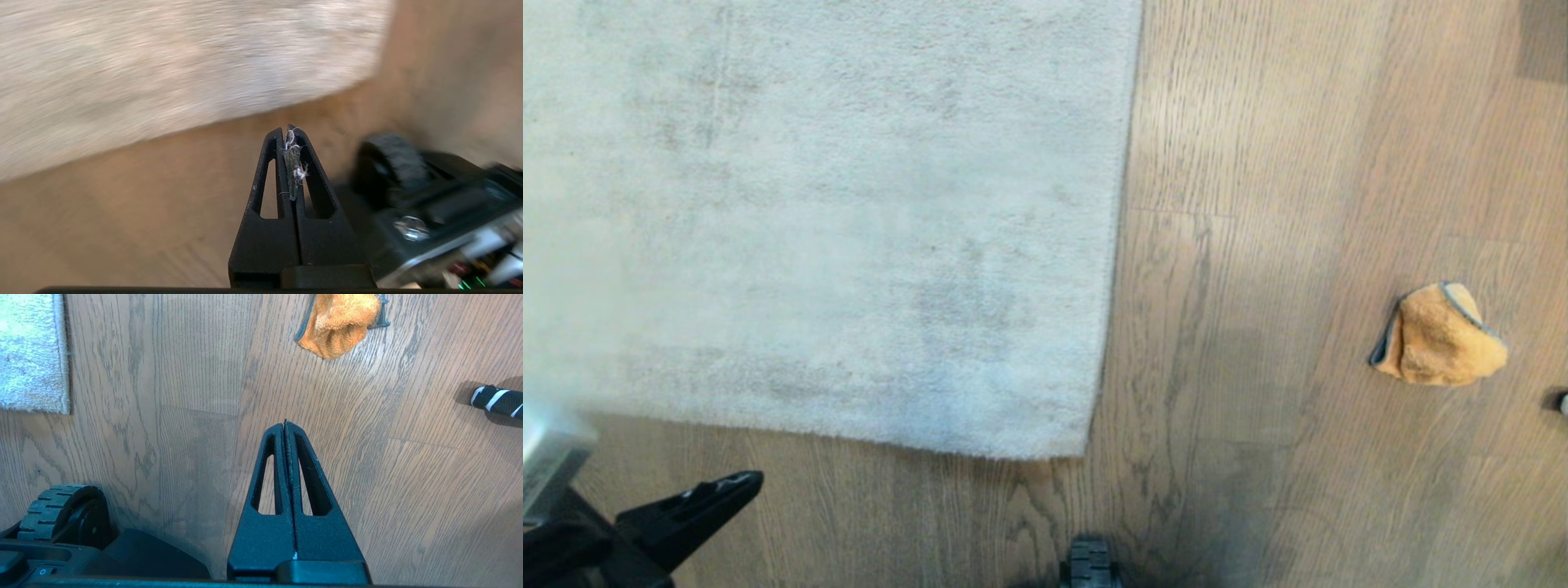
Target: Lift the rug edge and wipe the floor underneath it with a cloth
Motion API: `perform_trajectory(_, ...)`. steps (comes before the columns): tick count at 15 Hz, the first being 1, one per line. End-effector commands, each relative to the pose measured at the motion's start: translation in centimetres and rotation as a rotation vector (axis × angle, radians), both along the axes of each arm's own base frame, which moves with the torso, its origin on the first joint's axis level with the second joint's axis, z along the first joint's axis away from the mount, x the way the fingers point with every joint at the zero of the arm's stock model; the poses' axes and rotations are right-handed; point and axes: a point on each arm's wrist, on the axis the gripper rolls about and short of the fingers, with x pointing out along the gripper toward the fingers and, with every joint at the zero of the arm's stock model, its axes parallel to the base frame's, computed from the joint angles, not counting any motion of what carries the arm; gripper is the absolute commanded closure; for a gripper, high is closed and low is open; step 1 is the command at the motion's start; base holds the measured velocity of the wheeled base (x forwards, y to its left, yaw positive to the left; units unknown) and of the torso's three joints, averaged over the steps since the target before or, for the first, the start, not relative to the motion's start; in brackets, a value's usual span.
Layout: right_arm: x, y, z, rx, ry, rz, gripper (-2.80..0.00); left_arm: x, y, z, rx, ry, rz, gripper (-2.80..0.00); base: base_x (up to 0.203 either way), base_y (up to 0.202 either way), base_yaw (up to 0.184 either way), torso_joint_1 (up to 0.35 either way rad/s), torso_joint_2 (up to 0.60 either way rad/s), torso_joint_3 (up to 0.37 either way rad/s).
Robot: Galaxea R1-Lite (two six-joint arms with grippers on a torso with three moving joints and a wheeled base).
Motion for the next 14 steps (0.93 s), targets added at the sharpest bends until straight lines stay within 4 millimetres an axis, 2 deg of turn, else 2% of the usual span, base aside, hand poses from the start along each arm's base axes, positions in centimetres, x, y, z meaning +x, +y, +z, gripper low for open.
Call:
perform_trajectory(1,0.0,0.0,0.0,-0.001,0.0,0.001,0.0,-2.3,2.3,-0.6,-0.051,-0.1,0.11,0.0,0.0,0.0,0.0,0.0,0.0,0.0)
perform_trajectory(6,0.0,0.0,0.0,-0.001,0.0,0.001,0.0,-5.5,3.5,-2.4,-0.048,-0.244,0.183,0.0,0.0,0.0,0.0,0.0,0.0,0.0)
perform_trajectory(10,0.0,0.0,0.0,-0.001,0.0,0.001,0.0,-7.0,3.5,-6.2,-0.061,-0.374,0.22,0.0,0.0,0.0,0.0,0.0,0.0,0.0)
perform_trajectory(14,0.0,0.0,0.0,-0.001,0.0,0.001,0.0,-8.4,3.6,-8.1,-0.059,-0.377,0.26,0.0,0.0,0.0,0.0,0.0,0.0,0.0)
